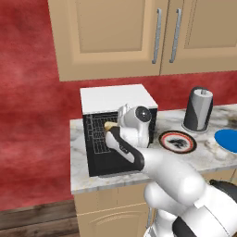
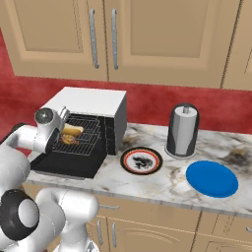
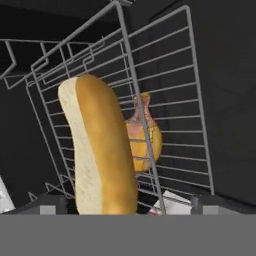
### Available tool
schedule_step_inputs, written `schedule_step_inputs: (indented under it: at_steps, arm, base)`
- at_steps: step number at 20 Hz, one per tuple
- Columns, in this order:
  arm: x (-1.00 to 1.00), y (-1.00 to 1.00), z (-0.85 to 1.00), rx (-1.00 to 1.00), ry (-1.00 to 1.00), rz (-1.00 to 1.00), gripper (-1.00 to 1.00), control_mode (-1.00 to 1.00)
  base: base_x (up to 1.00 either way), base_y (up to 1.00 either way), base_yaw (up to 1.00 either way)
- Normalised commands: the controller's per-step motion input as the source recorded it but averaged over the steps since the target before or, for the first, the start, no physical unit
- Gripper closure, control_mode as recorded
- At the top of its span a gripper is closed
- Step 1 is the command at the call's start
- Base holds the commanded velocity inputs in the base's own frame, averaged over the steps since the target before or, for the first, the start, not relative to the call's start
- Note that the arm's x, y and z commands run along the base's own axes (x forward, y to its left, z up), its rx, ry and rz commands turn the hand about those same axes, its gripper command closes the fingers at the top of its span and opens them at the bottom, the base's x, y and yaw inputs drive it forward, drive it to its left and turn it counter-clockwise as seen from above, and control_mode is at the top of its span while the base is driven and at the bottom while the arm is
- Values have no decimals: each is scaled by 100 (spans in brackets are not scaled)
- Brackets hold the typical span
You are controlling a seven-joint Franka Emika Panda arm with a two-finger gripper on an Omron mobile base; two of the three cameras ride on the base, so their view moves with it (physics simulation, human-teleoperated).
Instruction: Open the toaster oven door. Place the hotdog bun on the top rack in the toaster oven and place the chicken drumstick on the bottom rack.
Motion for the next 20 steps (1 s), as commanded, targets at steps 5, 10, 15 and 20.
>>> schedule_step_inputs:
  at_steps: [5,10,15,20]
  arm:
    - [-95,16,47,12,0,-2,-100,-100]
    - [-97,0,36,4,16,3,-100,-100]
    - [-51,0,0,-7,28,25,-100,-100]
    - [-10,0,19,-13,16,34,-100,-100]
  base:
    - [0,0,0]
    - [0,0,0]
    - [0,0,0]
    - [0,0,0]
